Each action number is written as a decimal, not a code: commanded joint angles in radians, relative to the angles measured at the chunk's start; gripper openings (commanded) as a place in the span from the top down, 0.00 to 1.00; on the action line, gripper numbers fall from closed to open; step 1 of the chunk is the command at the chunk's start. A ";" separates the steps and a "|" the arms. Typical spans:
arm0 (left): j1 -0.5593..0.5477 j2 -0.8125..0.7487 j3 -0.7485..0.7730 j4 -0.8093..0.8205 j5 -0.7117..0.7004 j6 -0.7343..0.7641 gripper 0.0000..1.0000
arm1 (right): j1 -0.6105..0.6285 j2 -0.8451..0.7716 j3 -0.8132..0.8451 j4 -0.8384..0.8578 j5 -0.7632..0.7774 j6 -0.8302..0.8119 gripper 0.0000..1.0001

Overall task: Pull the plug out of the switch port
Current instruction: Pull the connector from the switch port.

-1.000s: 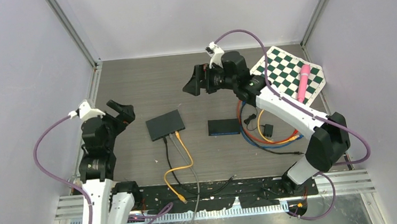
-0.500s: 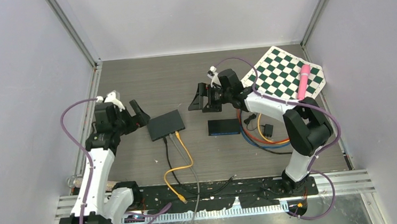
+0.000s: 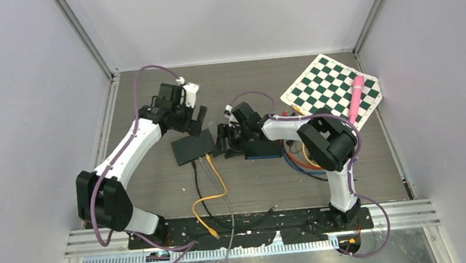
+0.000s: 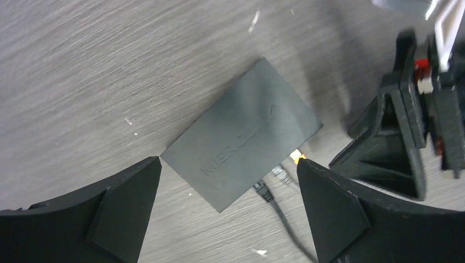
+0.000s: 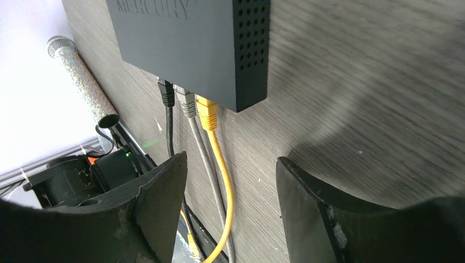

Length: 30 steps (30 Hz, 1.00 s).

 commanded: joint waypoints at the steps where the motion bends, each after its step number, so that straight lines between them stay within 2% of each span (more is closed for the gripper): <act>1: -0.033 0.034 0.012 -0.118 0.047 0.354 0.00 | 0.004 -0.006 0.056 0.016 -0.024 0.007 0.33; 3: -0.033 0.034 -0.011 -0.145 0.145 0.474 0.00 | 0.005 0.000 0.057 0.021 -0.028 0.011 0.33; 5: -0.033 0.044 -0.006 -0.192 0.177 0.555 0.01 | 0.005 0.007 0.064 0.026 -0.032 0.015 0.33; 13: -0.013 0.124 -0.022 -0.170 0.088 0.737 0.00 | 0.006 0.053 0.080 0.071 -0.047 0.069 0.34; 19: 0.002 0.216 0.004 -0.182 0.057 0.768 0.01 | 0.008 0.055 0.070 0.095 -0.054 0.077 0.36; 26: 0.046 0.290 0.033 -0.231 0.208 0.721 0.03 | 0.017 0.058 0.068 0.102 -0.053 0.088 0.34; 30: 0.054 0.315 0.027 -0.203 0.184 0.702 0.04 | 0.019 0.065 0.069 0.113 -0.053 0.108 0.34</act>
